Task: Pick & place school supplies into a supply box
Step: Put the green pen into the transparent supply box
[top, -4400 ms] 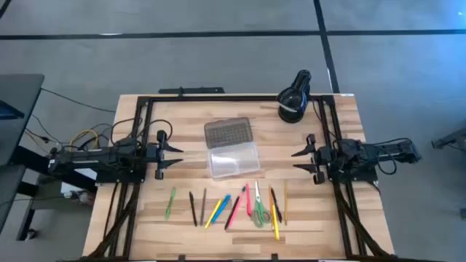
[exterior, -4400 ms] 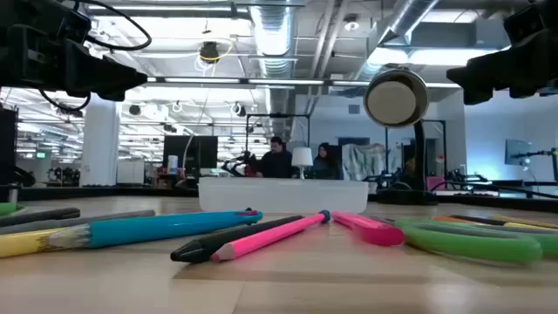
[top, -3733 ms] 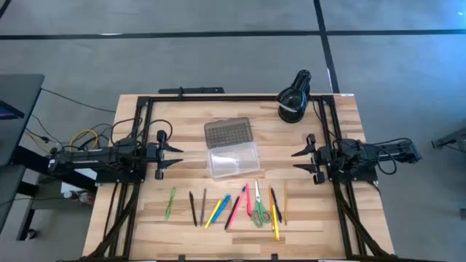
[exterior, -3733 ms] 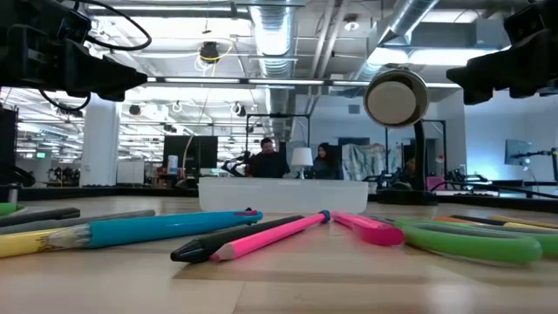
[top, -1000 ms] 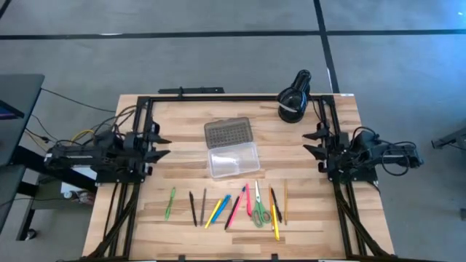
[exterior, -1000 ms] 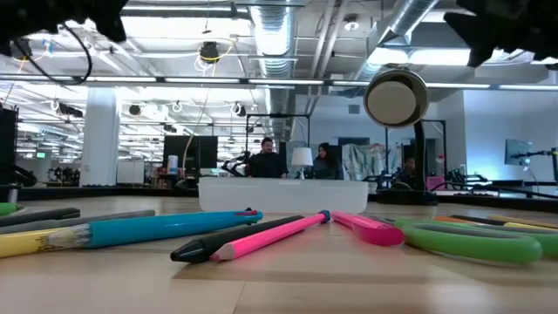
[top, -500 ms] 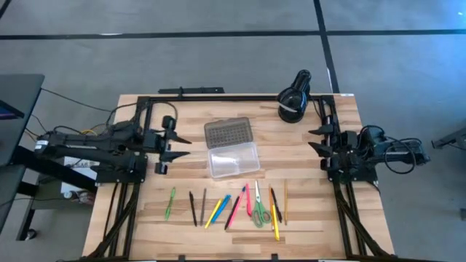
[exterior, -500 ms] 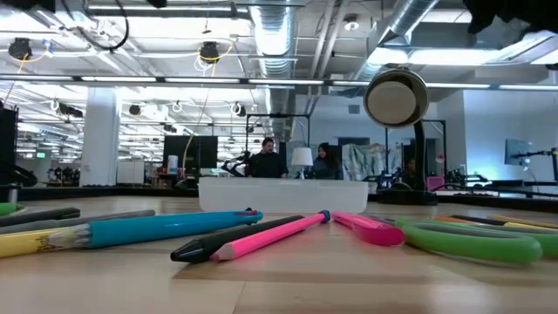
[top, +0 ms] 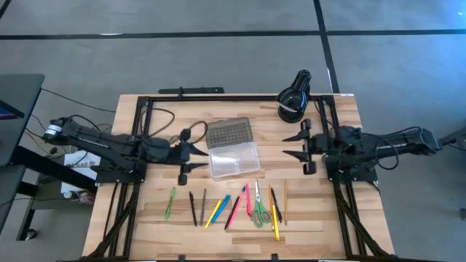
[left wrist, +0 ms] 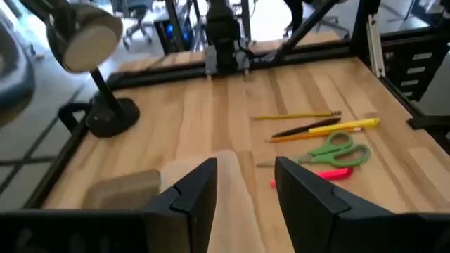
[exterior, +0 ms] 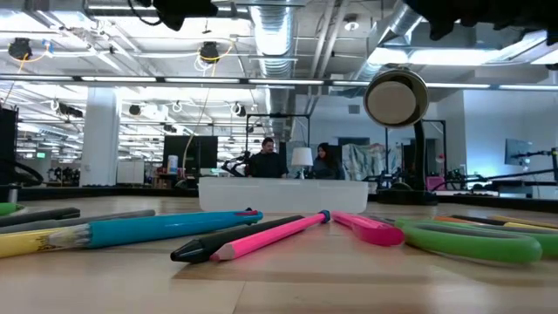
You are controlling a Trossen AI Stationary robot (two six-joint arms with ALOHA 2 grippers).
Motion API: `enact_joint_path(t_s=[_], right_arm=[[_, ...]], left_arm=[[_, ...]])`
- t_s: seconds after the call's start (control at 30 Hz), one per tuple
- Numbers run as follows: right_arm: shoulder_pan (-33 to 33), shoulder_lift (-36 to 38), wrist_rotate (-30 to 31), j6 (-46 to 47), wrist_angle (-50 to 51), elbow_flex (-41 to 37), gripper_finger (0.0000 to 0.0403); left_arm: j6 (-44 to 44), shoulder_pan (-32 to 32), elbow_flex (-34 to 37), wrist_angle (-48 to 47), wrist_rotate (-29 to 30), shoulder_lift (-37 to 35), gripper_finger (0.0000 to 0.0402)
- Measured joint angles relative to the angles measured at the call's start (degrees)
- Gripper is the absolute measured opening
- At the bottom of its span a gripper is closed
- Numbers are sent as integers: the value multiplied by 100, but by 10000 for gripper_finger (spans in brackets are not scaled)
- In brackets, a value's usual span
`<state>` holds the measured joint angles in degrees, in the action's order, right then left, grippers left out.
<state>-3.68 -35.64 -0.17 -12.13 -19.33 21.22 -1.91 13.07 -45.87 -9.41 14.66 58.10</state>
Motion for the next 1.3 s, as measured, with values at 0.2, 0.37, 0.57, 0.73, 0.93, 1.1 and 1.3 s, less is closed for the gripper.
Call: enact_joint_path(t_s=[0.2,0.37,0.57,0.73,0.93,1.1,1.3], right_arm=[[-326,-915,0,-402,-5,329,166],[-628,-1527,2,-910,-5,547,166],[-832,-2166,7,-1043,-3,740,166],[-820,-2516,18,-1043,-2,812,166],[-811,-2769,46,-1044,-105,819,166],[-809,-2847,47,-1040,-82,821,166],[-809,-2847,46,-1039,-92,821,166]], left_arm=[[882,827,-126,-615,712,347,139],[1744,1538,-126,-994,1370,554,139],[3174,2264,-127,-1664,1891,767,139],[4605,2731,-126,-2190,1917,980,139],[6324,3005,-126,-2934,1562,1330,139],[7894,3009,-126,-3637,625,1727,139],[9055,3009,-126,-3979,-96,2159,139]])
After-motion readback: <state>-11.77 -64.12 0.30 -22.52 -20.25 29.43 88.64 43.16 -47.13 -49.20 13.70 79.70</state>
